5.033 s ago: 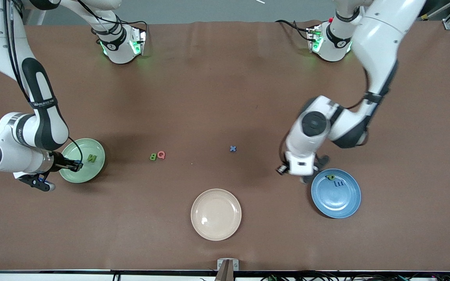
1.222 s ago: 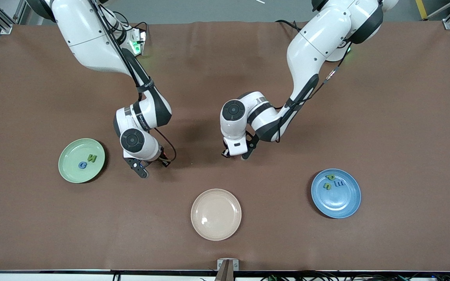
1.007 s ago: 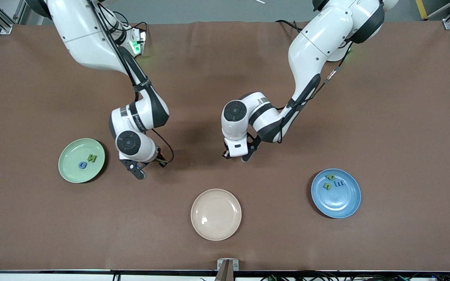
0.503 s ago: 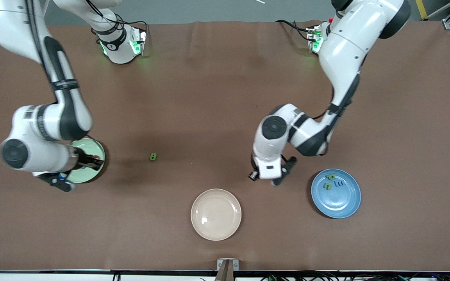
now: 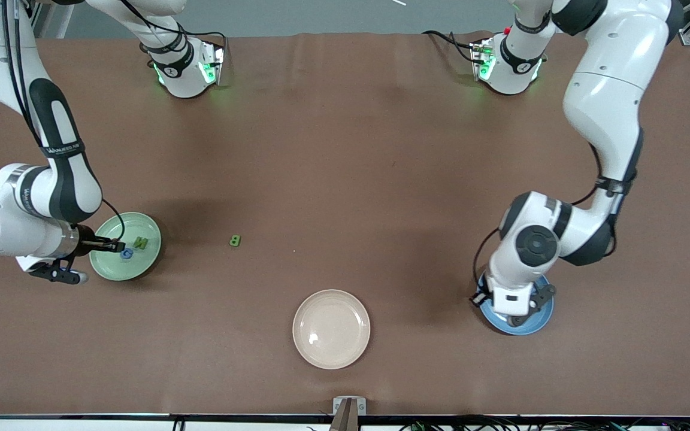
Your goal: Sort upper and lower case letters into plates
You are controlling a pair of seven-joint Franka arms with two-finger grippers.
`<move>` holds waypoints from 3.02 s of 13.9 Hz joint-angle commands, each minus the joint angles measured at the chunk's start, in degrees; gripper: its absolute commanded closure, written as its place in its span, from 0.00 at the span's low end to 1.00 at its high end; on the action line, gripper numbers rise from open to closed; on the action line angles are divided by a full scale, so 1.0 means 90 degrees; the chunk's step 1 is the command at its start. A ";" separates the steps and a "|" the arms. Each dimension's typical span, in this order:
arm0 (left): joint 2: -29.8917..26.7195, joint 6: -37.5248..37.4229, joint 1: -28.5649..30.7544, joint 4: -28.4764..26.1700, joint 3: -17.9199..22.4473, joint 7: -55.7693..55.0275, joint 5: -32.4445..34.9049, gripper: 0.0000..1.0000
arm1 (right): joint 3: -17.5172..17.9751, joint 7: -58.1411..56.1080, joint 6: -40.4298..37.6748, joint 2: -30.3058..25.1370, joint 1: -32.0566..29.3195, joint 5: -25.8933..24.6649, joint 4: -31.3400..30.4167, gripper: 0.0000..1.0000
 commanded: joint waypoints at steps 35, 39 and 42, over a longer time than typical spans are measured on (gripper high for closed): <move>-0.5063 -0.4314 0.0298 -0.0836 0.1172 0.5851 -0.2596 0.00 | 0.0199 0.2517 0.1760 0.0413 0.3063 0.0543 -0.0656 0.43; -0.5092 -0.4236 0.0308 -0.0826 0.1142 0.5929 -0.2567 0.00 | 0.0199 0.2517 0.1770 0.0413 0.3053 0.0543 -0.0677 0.72; -0.5131 -0.4275 0.0298 -0.0835 0.1133 0.5959 -0.2557 0.00 | 0.0199 0.2517 0.1731 0.0384 0.3053 0.0543 -0.0618 0.91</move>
